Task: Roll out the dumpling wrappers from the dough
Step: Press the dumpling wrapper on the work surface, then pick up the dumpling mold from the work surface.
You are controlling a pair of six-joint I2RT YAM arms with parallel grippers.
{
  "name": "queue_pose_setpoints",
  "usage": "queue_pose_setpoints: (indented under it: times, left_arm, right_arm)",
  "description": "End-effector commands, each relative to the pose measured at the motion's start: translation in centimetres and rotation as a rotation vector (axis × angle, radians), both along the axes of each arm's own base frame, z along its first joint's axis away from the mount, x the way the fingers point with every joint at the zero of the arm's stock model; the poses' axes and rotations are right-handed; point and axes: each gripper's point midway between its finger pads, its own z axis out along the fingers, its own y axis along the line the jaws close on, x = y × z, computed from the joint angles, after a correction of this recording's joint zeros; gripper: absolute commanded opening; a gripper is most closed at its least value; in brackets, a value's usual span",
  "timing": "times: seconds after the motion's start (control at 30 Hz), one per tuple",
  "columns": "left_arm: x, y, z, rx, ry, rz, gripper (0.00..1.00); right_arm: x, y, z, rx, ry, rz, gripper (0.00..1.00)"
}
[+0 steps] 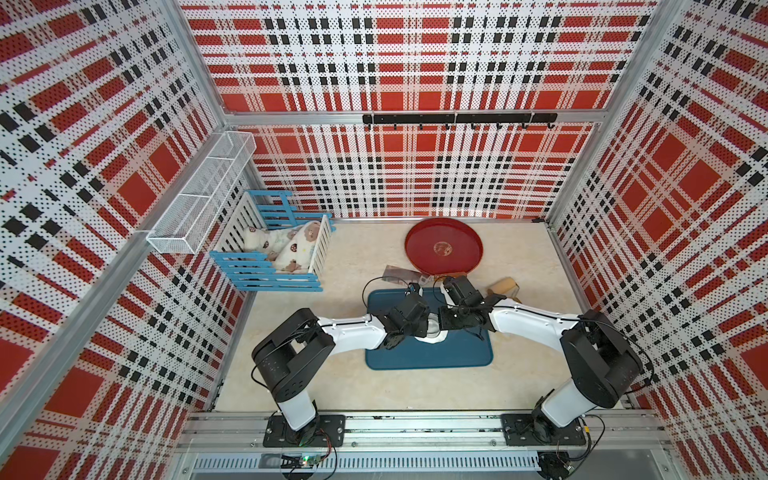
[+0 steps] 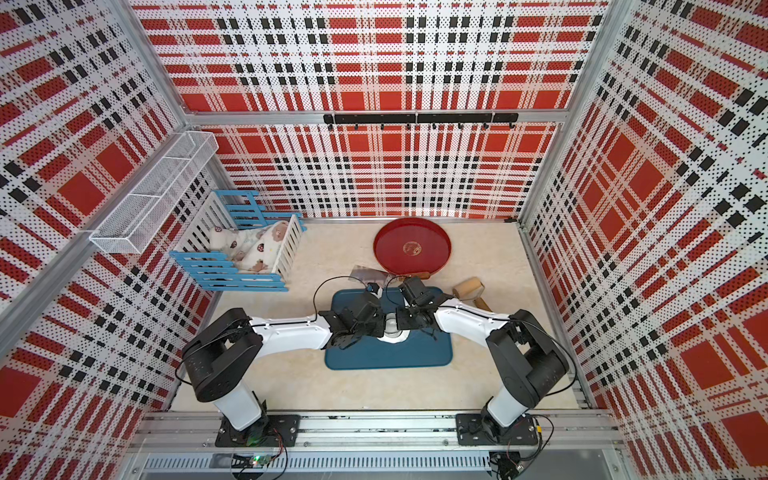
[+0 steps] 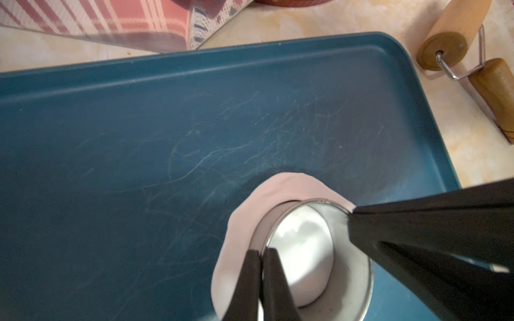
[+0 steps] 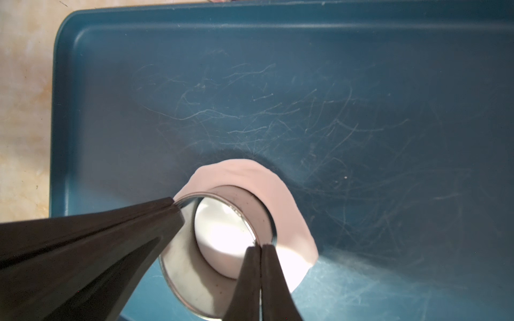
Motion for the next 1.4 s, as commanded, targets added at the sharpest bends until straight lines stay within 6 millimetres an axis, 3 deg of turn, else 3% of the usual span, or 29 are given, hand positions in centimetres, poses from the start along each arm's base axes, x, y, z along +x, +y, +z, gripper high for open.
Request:
queue_pose_setpoints:
  times: [0.0,0.3,0.67,0.87,1.37]
  left_arm:
    - [-5.6,3.7,-6.3,0.191,0.241,-0.064,0.00]
    - [-5.3,0.9,-5.8,0.177,0.211,-0.102,0.00]
    - [-4.2,1.5,-4.7,0.162,0.179,-0.054,0.00]
    - [-3.0,1.7,-3.6,0.143,0.150,-0.029,0.00]
    - [-0.9,0.7,2.4,0.072,0.034,-0.004,0.00]
  right_arm:
    - [-5.9,-1.4,-5.2,-0.110,0.236,0.064,0.00]
    - [-5.5,-3.0,-4.3,-0.139,0.205,0.035,0.00]
    - [-5.0,-2.1,-3.6,-0.101,0.188,0.043,0.00]
    - [-3.9,-1.4,-2.0,-0.086,0.152,0.048,0.00]
    - [-2.0,-0.7,4.0,-0.042,0.034,0.038,0.00]
